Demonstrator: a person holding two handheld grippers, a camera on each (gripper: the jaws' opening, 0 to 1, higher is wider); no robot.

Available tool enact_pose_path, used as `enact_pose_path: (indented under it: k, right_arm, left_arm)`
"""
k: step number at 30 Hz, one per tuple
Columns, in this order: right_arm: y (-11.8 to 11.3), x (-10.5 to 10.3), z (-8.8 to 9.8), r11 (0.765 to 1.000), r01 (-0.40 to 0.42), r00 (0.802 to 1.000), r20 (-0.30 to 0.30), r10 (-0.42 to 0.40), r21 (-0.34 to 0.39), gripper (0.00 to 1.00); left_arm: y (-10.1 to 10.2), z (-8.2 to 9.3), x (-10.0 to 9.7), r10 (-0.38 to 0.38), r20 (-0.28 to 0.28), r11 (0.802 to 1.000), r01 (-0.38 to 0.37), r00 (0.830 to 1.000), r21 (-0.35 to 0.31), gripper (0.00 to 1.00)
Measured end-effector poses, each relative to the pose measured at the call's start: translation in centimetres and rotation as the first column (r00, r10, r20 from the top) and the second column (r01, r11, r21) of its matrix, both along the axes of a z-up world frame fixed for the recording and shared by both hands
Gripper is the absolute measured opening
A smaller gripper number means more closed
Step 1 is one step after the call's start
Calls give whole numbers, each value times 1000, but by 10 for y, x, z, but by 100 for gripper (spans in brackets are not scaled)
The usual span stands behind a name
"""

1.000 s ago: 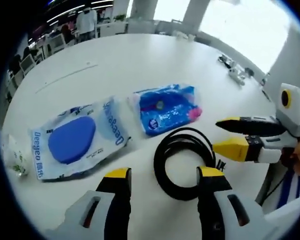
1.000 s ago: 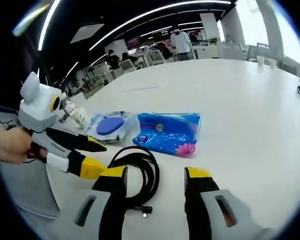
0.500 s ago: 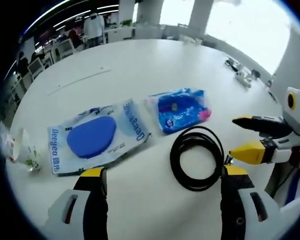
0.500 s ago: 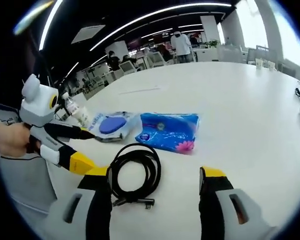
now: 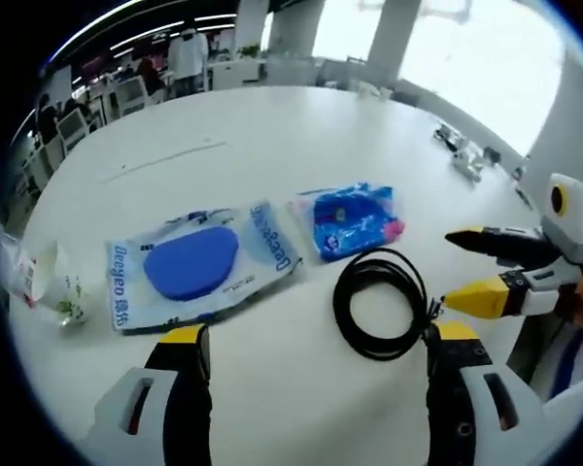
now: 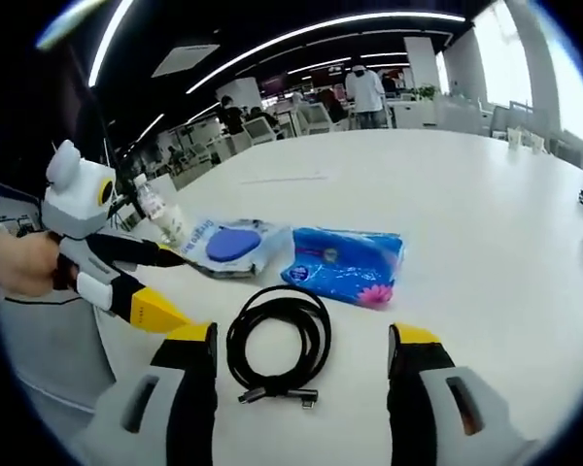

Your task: Arrange the tabletop items into an orderly group along one side of the table until the central work area is clear of visible clutter.

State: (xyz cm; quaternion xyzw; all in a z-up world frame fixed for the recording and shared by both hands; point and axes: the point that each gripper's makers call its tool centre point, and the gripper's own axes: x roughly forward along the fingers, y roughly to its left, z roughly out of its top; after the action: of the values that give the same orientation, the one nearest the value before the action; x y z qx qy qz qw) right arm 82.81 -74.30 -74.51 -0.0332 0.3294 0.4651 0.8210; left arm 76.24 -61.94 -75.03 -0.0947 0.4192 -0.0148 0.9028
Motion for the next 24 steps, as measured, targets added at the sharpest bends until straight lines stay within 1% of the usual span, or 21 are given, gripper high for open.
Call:
enact_pose_path:
  k: [2, 4, 5, 7, 9, 10, 12, 14, 15, 16, 19, 21, 23, 24]
  right_arm:
    - [-1, -1, 3, 1000, 6, 1000, 9, -6, -3, 70]
    - [0, -5, 6, 1000, -2, 1000, 26, 2, -16, 70]
    - [0, -6, 6, 1000, -5, 999, 31, 6, -21, 70]
    - [0, -12, 8, 1000, -7, 999, 44, 8, -27, 71]
    - [-2, -15, 9, 999, 2, 999, 44, 0, -43, 71]
    - [-3, -16, 10, 999, 6, 999, 44, -4, -44, 72]
    - [-3, -20, 15, 999, 21, 999, 46, -19, -40, 73]
    - [-2, -23, 19, 999, 25, 998, 54, -23, -43, 73]
    - [-2, -24, 20, 999, 26, 998, 58, -23, -46, 73]
    - [-1, -26, 20, 998, 27, 998, 59, -24, -48, 74]
    - [2, -34, 24, 998, 33, 998, 53, -30, -48, 75]
    - [3, -38, 24, 998, 29, 998, 53, -26, -53, 76]
    - [5, -43, 23, 998, 22, 998, 55, -18, -65, 77]
    - [5, -45, 23, 997, 20, 998, 56, -17, -68, 77]
  left_arm:
    - [8, 7, -5, -3, 14, 1000, 3, 1000, 4, 89]
    - [23, 10, -7, 1, 32, 1000, -1, 999, 12, 89]
    - [30, 12, -11, 8, 40, 1000, -8, 999, 11, 89]
    - [37, 16, -18, 11, 47, 1000, -11, 999, 6, 89]
    - [45, 24, -31, 12, 57, 1000, -13, 998, 12, 89]
    - [55, 25, -36, 15, 62, 1000, -16, 998, 16, 89]
    - [67, 29, -47, 28, 73, 999, -30, 997, 18, 89]
    - [81, 28, -55, 41, 74, 999, -42, 996, 16, 90]
    - [90, 27, -62, 45, 75, 999, -47, 996, 19, 90]
    - [92, 27, -65, 48, 74, 999, -49, 996, 20, 90]
    - [116, 25, -85, 71, 58, 997, -73, 996, 28, 90]
    - [127, 29, -96, 85, 63, 996, -88, 994, 33, 90]
    - [135, 32, -103, 96, 67, 995, -98, 993, 36, 90]
    - [139, 36, -108, 101, 70, 994, -103, 992, 37, 90]
